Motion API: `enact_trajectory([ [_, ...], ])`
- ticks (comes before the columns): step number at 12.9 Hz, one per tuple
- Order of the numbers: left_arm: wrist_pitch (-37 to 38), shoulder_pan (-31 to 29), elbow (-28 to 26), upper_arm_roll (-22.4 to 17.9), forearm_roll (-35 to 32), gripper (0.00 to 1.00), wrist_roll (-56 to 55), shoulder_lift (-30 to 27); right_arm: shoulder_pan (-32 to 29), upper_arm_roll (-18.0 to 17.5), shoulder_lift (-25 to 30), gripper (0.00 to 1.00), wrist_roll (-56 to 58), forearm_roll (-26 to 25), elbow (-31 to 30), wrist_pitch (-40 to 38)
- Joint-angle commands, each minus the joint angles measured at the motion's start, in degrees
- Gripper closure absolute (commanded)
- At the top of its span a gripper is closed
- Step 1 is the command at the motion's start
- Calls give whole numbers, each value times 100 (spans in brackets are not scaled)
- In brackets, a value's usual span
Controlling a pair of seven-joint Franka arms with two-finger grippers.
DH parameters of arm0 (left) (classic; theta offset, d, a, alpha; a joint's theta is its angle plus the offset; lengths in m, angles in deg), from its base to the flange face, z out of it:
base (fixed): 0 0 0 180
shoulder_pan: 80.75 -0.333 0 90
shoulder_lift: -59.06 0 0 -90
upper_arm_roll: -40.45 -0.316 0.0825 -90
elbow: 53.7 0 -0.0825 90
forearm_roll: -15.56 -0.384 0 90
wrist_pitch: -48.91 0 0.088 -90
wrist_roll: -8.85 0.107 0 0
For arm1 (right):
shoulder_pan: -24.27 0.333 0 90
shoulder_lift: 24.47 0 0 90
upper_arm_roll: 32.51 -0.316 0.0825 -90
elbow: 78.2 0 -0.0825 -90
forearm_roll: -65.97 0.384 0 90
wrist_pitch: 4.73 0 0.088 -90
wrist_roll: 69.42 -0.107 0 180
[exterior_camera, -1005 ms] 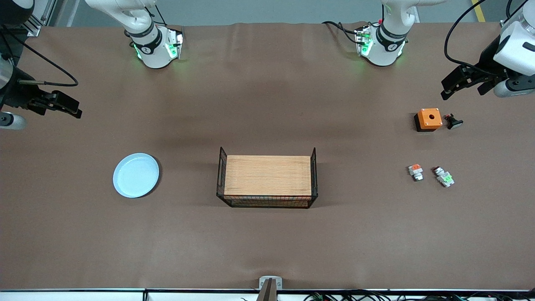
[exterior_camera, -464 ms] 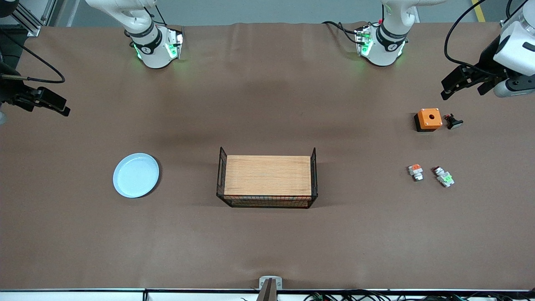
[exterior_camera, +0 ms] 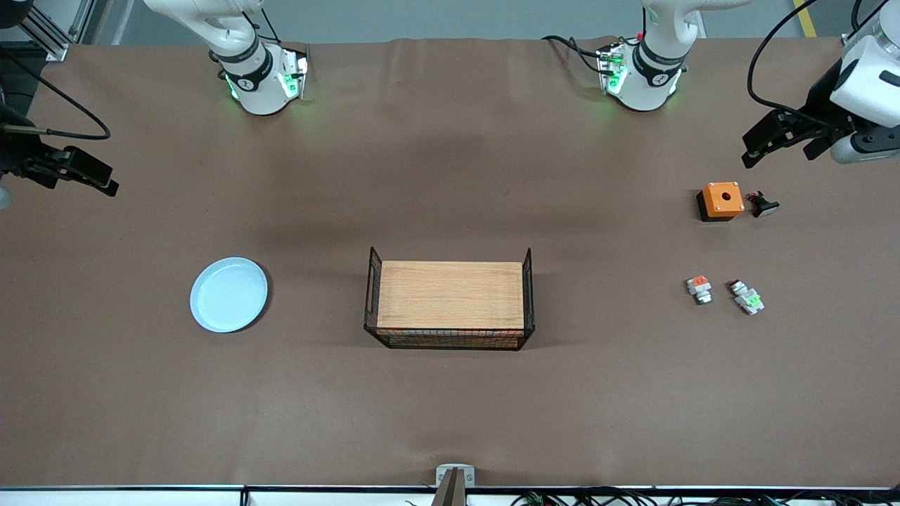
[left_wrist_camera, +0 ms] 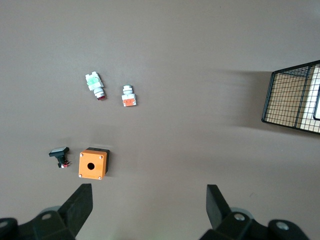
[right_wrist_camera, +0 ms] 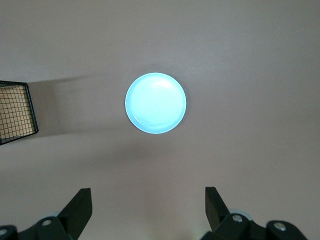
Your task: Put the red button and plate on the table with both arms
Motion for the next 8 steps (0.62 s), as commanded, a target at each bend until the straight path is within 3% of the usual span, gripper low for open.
enact_trajectory([
  [1, -6, -18, 69, 19, -125, 0, 69, 30, -63, -45, 93, 0, -38, -7, -6, -11],
  [6, 433, -27, 745, -25, -125, 0, 25, 487, -99, -19, 93, 0, -47, 81, 21, 59],
  [8, 469, -27, 781, -34, -134, 0, 17, 514, -72, -27, 93, 0, -47, 81, 38, 59],
])
